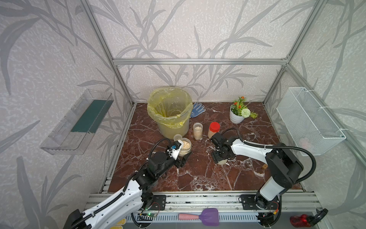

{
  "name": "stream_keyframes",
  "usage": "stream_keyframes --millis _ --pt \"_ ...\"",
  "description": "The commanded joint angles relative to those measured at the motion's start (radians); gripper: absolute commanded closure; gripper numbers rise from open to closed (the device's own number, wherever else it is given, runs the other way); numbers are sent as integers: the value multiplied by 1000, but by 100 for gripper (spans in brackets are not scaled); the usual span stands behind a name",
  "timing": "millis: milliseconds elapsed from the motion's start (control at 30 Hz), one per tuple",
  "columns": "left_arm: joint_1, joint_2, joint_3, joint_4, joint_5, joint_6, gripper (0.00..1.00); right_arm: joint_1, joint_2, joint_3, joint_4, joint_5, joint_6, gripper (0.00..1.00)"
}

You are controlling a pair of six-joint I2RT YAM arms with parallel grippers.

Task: Empty expired oatmeal from jars
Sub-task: Place the lid at the center of the board.

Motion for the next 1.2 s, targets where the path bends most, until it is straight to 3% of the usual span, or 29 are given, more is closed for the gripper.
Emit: stream_keyframes --millis 0,233,533,900,1167 --pt "4 -19 18 49 -16 -19 100 5 -15 -21 2 1 4 8" --pt "4 -23 30 44 -10 -30 100 5 -86 -23 -19 14 9 0" --pt "3 -30 82 -13 3 -41 100 5 -300 32 -98 -1 -60 1" --pt "2 0 219 -124 1 -29 100 7 -569 45 -20 -372 -142 8" --pt "4 64 340 -184 -68 0 100 7 -634 107 106 -566 -158 9"
